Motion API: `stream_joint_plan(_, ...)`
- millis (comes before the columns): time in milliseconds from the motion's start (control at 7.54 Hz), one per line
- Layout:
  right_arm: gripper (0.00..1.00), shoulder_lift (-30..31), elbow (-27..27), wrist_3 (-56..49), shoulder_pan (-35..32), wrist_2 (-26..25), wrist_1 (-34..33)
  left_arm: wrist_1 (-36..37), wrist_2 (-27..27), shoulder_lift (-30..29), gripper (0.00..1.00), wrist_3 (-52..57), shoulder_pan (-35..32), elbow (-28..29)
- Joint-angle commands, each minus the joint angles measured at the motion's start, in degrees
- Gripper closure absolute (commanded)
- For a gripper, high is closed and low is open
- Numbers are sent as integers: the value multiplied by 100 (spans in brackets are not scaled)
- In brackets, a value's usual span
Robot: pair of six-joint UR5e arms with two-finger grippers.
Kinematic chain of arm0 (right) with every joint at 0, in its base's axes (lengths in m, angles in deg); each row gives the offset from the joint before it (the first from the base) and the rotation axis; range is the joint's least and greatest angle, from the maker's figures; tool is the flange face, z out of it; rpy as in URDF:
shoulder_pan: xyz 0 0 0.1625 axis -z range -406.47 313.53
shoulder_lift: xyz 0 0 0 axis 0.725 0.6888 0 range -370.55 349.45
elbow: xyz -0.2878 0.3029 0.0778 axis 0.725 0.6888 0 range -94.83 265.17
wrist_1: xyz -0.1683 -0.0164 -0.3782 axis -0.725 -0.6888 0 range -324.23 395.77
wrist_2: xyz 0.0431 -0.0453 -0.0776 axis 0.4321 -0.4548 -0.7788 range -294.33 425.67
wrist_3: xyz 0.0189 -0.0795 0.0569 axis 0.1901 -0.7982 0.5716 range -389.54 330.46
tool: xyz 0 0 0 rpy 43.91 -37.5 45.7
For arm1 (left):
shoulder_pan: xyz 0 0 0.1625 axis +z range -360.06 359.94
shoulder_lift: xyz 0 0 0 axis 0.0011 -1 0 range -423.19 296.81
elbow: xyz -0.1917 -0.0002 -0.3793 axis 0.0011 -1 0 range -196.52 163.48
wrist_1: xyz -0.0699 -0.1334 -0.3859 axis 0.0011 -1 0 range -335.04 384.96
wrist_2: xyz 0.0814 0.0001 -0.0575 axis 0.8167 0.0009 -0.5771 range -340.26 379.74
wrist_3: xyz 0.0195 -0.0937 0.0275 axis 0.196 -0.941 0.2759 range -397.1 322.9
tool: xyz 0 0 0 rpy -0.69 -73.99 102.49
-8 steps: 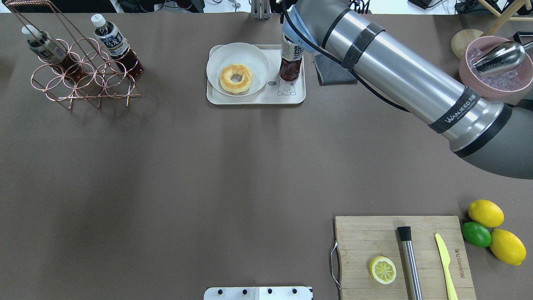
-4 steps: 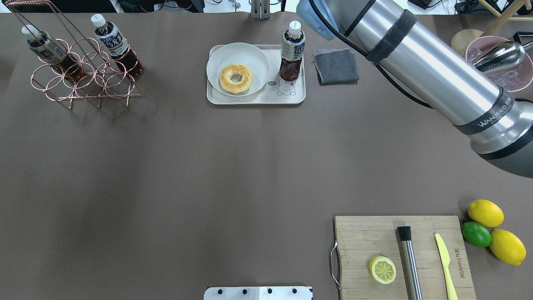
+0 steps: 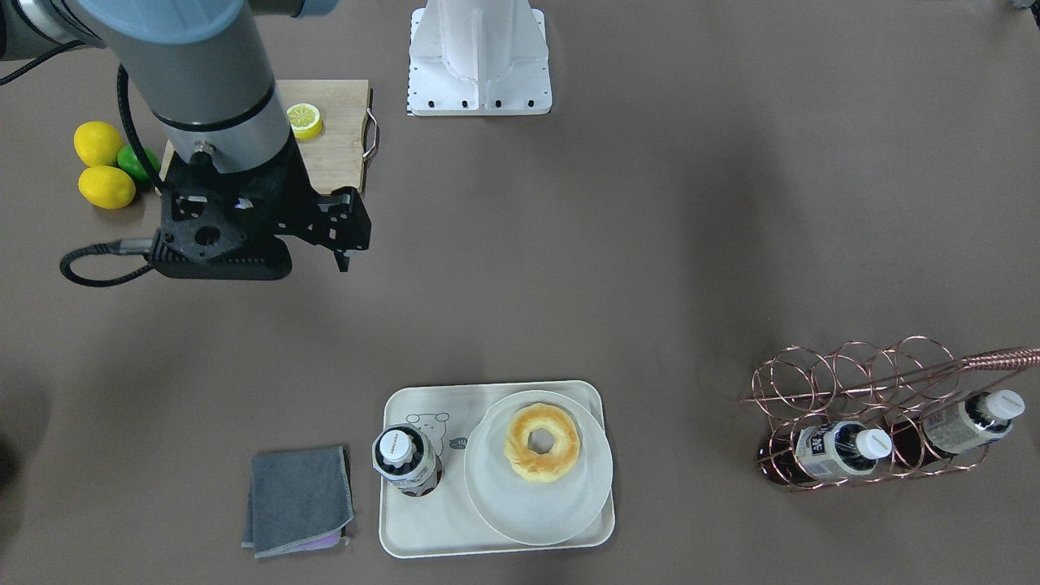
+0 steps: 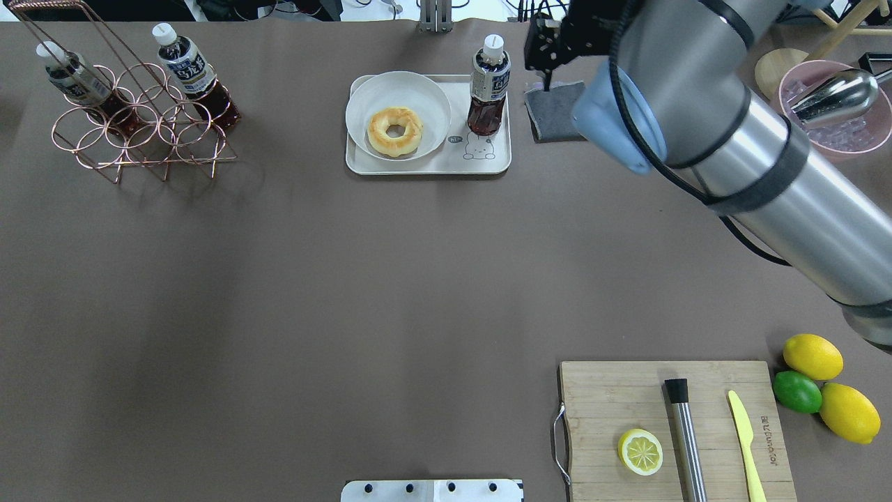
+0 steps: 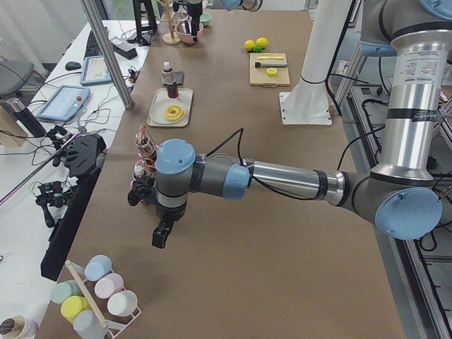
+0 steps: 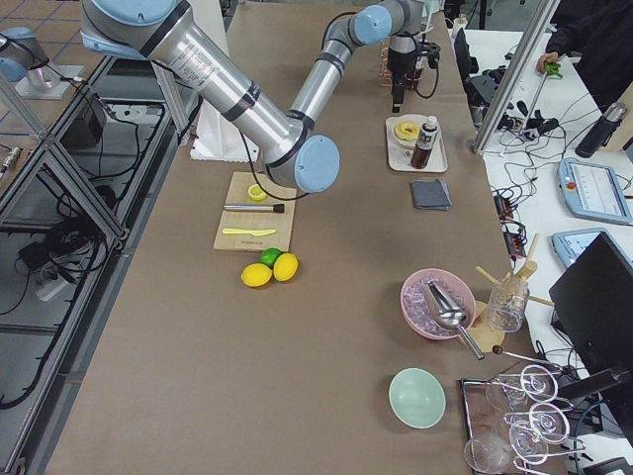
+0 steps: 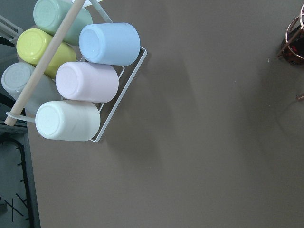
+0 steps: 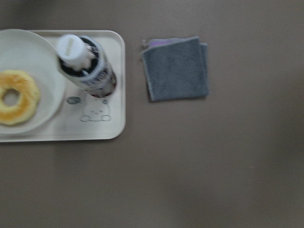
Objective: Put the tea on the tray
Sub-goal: 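Open the right gripper and withdraw it from the bottle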
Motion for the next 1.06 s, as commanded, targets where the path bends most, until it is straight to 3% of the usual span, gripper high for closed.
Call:
stream_joint_plan(0, 0, 1692, -1269, -1597, -270, -647, -369, -6, -4, 46, 2, 13, 0, -12)
stream_joint_plan(265, 0, 2791, -1200, -3632, -1199, -604, -117, -6, -4, 90, 2, 5, 0, -29)
stream_joint_plan(398, 0, 3371, -1026, -4627, -1700, -516, 347, -6, -4, 91, 2, 13, 0, -12)
stream_joint_plan(664, 0, 3928, -158, -6264, -2737, 272, 850, 20, 4, 108, 2, 13, 0, 15)
stream_joint_plan(929, 0, 4481, 240, -6755, -3425, 547, 1255, 12, -30, 291, 2, 13, -18, 15)
